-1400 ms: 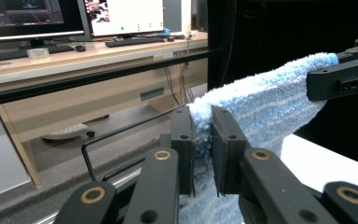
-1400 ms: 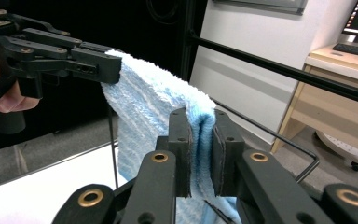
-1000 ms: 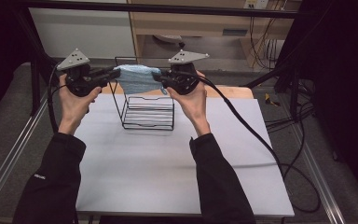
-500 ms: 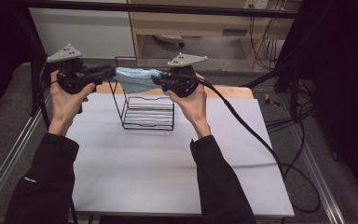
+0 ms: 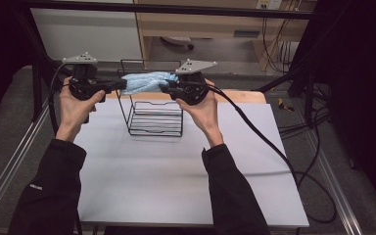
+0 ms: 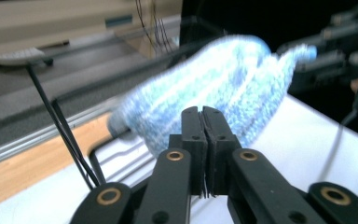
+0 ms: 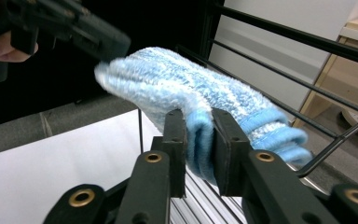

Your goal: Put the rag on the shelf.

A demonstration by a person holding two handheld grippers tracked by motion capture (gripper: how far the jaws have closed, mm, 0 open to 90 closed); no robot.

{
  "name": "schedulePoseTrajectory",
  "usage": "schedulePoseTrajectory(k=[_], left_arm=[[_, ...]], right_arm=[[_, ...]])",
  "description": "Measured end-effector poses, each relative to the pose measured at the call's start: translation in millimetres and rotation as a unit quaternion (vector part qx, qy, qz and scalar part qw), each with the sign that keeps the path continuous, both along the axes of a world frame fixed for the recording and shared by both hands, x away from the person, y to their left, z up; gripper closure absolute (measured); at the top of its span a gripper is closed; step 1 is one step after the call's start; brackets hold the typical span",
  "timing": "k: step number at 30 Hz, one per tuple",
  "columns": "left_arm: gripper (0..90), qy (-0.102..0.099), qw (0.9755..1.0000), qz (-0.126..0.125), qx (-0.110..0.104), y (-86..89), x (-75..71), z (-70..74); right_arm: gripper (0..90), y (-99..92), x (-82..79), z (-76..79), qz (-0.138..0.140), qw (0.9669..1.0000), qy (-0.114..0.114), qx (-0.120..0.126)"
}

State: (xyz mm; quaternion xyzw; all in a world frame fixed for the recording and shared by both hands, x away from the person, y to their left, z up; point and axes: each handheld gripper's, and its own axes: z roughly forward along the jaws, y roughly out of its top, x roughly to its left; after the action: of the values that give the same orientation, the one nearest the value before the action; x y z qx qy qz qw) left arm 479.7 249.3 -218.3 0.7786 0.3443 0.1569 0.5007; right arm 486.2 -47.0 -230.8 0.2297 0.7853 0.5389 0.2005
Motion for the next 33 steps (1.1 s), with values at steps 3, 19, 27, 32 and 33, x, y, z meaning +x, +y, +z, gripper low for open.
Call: schedulePoseTrajectory(k=[3, 19, 27, 32, 33], left_arm=[[89.6, 0.001, 0.9999, -0.002, 0.013, -2.4, -0.3, -5.4], [90.0, -0.015, 0.9977, 0.006, 0.066, -13.2, 2.8, -19.6], [90.0, -0.017, 0.9980, 0.013, 0.060, -12.1, 5.8, -30.2], [90.0, -0.021, 0.9981, 0.016, 0.056, -9.8, 5.2, -33.1], [90.0, -0.022, 0.9981, 0.016, 0.055, -9.2, 5.2, -33.2]], right_arm=[[73.8, 0.6, -0.4, -0.8, 0.002, 1.0000, 0.000, -0.003], [50.8, 1.1, -4.1, 15.1, -0.001, 0.9990, 0.001, 0.044], [75.3, 4.5, -3.8, 12.5, 0.010, 0.9988, 0.022, 0.043], [90.0, 7.8, 1.3, -6.6, -0.002, 0.9984, 0.055, 0.014], [90.0, 6.3, 3.1, -10.3, -0.007, 0.9980, 0.062, 0.015]])
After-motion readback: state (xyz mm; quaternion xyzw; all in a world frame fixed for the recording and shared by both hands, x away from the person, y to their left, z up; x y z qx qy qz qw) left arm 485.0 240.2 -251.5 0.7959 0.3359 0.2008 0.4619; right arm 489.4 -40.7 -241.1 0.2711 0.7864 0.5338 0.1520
